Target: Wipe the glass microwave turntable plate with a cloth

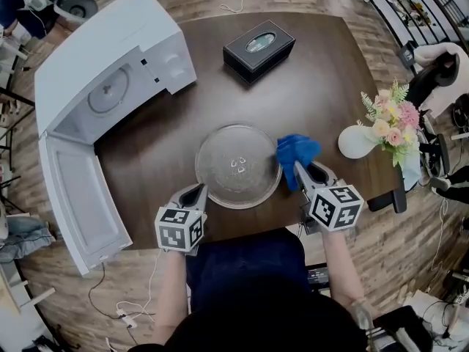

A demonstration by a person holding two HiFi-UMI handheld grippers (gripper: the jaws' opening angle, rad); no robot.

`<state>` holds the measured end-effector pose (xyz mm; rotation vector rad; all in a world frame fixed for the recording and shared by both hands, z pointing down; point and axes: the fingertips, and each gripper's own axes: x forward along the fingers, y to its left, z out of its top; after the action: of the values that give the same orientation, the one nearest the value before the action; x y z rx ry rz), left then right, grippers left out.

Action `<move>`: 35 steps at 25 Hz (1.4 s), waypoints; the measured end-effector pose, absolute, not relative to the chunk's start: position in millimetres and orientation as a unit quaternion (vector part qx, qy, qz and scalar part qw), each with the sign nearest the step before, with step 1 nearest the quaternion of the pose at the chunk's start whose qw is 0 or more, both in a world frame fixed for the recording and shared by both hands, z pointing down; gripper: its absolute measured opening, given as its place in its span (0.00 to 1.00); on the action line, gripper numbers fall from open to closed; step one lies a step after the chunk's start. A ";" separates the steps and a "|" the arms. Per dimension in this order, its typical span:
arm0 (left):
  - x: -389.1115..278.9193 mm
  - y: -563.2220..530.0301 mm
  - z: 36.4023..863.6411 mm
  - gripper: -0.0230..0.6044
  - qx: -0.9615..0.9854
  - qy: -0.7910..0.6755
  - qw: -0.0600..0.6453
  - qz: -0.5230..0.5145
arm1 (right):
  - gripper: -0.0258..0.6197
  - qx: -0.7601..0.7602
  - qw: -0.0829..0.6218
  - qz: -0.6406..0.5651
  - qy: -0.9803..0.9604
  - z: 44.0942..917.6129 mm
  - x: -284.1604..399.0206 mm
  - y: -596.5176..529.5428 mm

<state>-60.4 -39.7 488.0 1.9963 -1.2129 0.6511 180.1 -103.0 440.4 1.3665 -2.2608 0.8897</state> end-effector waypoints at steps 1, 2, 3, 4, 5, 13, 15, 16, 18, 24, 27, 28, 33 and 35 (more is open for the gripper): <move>-61.8 -42.6 480.4 0.04 0.773 -0.473 0.347 0.241 | 0.12 0.491 0.173 0.292 -0.803 431.3 180.7 -107.2; -63.7 -46.4 471.5 0.04 0.776 -0.480 0.340 0.228 | 0.12 0.499 0.171 0.266 -0.807 421.5 181.5 -111.4; -65.9 -51.2 461.3 0.04 0.778 -0.488 0.332 0.215 | 0.12 0.508 0.168 0.240 -0.810 411.5 182.4 -115.4; -68.0 -56.8 449.9 0.04 0.781 -0.497 0.321 0.199 | 0.12 0.516 0.164 0.218 -0.812 402.0 183.3 -119.0; -69.9 -63.0 437.6 0.04 0.785 -0.506 0.309 0.181 | 0.12 0.523 0.157 0.200 -0.814 393.1 184.2 -122.1; -75.7 -101.1 342.3 0.04 0.814 -0.553 0.165 0.064 | 0.12 0.558 0.096 0.159 -0.809 355.7 188.3 -130.0; -74.0 -101.2 334.3 0.04 0.816 -0.558 0.135 0.066 | 0.12 0.563 0.092 0.154 -0.807 354.2 190.0 -128.0; -73.5 -100.1 333.5 0.04 0.816 -0.559 0.128 0.069 | 0.12 0.566 0.091 0.152 -0.805 353.7 191.1 -126.8; -73.8 -96.9 335.0 0.04 0.815 -0.561 0.127 0.071 | 0.11 0.572 0.091 0.151 -0.801 353.6 193.6 -124.9; -79.5 -89.4 341.7 0.04 0.811 -0.565 0.142 0.063 | 0.11 0.582 0.100 0.147 -0.793 354.8 197.8 -122.2; -82.0 -88.6 342.9 0.04 0.811 -0.565 0.138 0.066 | 0.11 0.584 0.097 0.157 -0.791 356.5 199.7 -122.5; -82.6 -88.4 343.7 0.04 0.811 -0.565 0.137 0.068 | 0.11 0.583 0.088 0.173 -0.789 357.7 199.9 -122.8; -81.8 -85.6 347.0 0.04 0.810 -0.563 0.146 0.068 | 0.11 0.582 0.066 0.215 -0.781 360.2 195.9 -123.6; -79.8 -84.6 349.2 0.04 0.812 -0.560 0.146 0.073 | 0.11 0.580 0.081 0.201 -0.785 359.7 191.1 -123.3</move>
<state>-79.8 -84.6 349.2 2.3387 -1.6126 0.2111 191.1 -123.3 359.7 1.7347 -2.3475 0.6022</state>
